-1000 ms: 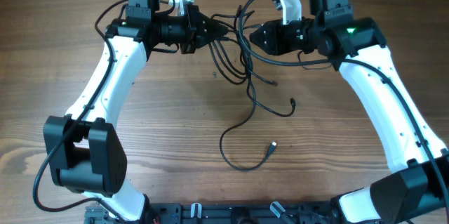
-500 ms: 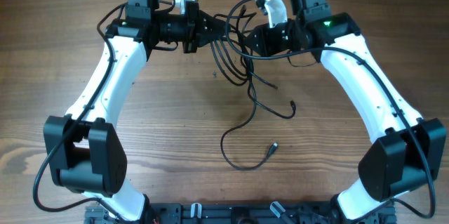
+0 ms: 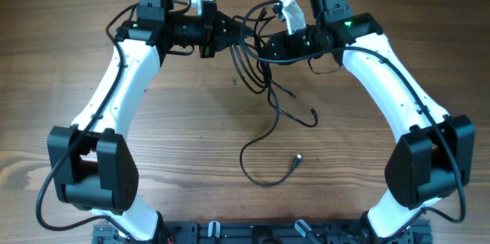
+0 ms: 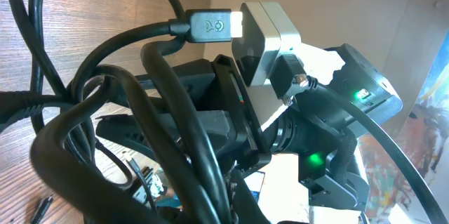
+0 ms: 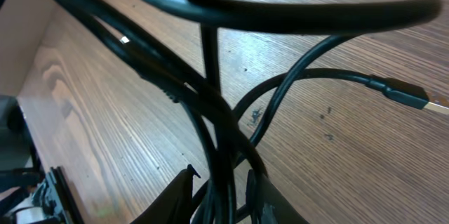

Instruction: Untangle cables

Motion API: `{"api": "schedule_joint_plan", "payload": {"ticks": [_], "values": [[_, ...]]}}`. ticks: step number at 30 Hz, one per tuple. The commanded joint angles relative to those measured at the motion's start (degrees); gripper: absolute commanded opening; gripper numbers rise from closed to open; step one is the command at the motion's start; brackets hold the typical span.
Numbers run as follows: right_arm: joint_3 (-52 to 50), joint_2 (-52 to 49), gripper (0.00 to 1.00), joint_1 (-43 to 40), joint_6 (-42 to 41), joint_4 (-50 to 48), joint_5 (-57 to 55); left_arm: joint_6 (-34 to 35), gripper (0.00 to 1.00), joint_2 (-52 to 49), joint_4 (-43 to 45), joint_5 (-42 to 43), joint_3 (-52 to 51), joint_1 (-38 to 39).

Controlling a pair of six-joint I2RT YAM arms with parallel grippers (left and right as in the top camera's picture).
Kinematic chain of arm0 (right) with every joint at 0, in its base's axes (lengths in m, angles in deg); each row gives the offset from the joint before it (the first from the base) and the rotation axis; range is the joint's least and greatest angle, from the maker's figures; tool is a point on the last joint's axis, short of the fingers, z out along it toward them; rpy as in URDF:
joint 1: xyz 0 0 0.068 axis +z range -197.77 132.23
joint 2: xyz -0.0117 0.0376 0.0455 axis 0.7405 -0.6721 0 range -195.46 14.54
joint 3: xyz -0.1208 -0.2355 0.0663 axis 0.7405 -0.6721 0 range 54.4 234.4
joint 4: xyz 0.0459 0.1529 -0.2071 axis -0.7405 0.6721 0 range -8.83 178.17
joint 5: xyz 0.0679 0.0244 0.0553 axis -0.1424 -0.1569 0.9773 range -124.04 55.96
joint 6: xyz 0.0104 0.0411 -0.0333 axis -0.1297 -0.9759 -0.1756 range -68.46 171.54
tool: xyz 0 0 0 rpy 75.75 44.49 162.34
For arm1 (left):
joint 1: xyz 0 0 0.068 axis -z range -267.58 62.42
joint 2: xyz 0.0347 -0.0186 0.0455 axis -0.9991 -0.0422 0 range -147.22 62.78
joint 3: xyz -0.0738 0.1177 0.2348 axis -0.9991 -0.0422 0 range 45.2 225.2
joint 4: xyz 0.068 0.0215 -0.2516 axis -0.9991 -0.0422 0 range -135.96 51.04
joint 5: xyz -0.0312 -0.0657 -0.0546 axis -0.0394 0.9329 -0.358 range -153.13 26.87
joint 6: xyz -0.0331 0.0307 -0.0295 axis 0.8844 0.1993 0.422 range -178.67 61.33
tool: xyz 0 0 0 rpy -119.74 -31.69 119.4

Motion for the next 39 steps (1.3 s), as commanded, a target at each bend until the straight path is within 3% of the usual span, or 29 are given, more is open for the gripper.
{"api": "schedule_joint_plan", "payload": {"ticks": [1,12,26,34,36,39], "values": [[0.3,-1.2,0.27,0.2,3.6,0.3,6.8,0.7,0.04,-0.1,0.4,2.6,0.2,0.1],[0.3,-2.3,0.37,0.2,2.2,-1.5,0.5,0.8,0.04,-0.1,0.4,2.6,0.2,0.2],[0.3,-4.8,0.37,3.1,0.3,-12.2,4.8,0.8,0.04,-0.1,0.4,2.7,0.2,0.2],[0.3,-4.8,0.17,3.1,-2.2,-14.0,3.5,0.8,0.04,-0.1,0.4,3.6,0.2,0.1],[0.3,-4.8,0.19,3.1,-2.0,-13.0,3.2,0.8,0.04,-0.1,0.4,3.7,0.2,0.1],[-0.2,-4.9,0.32,3.3,-0.5,-11.2,1.4,0.8,0.04,-0.1,0.4,3.7,0.2,0.1]]}}
